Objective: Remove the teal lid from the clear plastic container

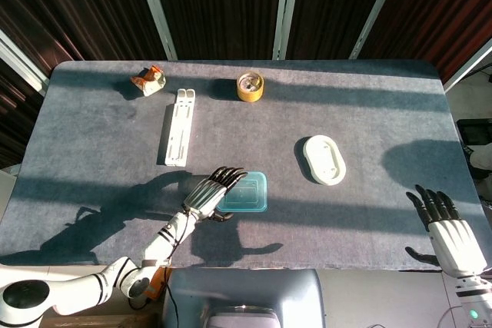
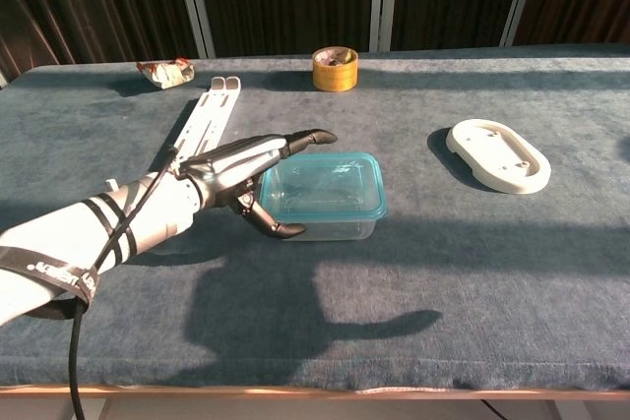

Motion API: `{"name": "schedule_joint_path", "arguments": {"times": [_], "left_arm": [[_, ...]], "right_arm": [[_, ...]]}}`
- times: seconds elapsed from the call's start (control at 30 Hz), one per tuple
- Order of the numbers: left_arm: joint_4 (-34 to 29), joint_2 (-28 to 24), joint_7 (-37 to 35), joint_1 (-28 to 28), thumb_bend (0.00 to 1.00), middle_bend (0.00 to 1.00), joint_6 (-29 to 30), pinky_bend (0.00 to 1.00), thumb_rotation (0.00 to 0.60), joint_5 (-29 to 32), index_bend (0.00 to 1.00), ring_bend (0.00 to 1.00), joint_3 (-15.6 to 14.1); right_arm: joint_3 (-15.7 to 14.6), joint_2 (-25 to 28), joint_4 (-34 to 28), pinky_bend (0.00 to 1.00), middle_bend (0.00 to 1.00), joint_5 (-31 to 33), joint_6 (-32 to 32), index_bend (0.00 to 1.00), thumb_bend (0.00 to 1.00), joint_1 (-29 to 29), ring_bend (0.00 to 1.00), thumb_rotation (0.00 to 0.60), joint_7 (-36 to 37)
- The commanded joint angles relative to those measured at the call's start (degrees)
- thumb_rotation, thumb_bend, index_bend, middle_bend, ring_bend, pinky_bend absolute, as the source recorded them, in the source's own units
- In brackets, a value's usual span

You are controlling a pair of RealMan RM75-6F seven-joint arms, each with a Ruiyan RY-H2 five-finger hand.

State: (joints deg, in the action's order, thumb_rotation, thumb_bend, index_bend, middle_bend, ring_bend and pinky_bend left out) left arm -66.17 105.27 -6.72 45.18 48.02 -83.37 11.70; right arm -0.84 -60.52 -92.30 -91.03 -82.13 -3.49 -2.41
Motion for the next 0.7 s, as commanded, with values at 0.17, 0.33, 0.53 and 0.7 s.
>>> {"name": "schedule_joint_path", "arguments": {"times": [0.17, 0.33, 0.53, 0.7], "left_arm": [[2.0, 1.2, -0.6, 1.6, 0.24, 0.0, -2.0, 0.0, 0.6, 2.8, 0.0, 0.0, 0.4], [3.6, 2.2, -1.5, 2.4, 0.24, 0.0, -2.9, 0.01, 0.6, 4.2, 0.0, 0.0, 0.5], [4.8, 3.5, -2.1, 2.4, 0.26, 0.12, -1.7, 0.21, 0.6, 4.5, 0.0, 0.15, -0.2], [3.8, 4.1, -2.8, 1.7, 0.26, 0.27, 1.2, 0.33, 0.6, 2.3, 0.0, 0.29, -2.1]], "right_arm": [[0.0, 0.4, 0.3, 0.0, 0.0, 0.1, -0.6, 0.0, 0.11, 0.3, 0.0, 0.6, 1.0], [-0.1, 0.4, 0.4, 0.0, 0.0, 0.1, -0.5, 0.0, 0.11, 0.2, 0.0, 0.6, 1.0], [0.1, -0.2, 0.3, 0.0, 0.0, 0.5, 0.4, 0.0, 0.11, -0.3, 0.0, 0.6, -0.2], [0.5, -2.0, 0.8, 0.0, 0.0, -0.9, 3.0, 0.0, 0.11, -2.9, 0.0, 0.6, -2.7]]}}
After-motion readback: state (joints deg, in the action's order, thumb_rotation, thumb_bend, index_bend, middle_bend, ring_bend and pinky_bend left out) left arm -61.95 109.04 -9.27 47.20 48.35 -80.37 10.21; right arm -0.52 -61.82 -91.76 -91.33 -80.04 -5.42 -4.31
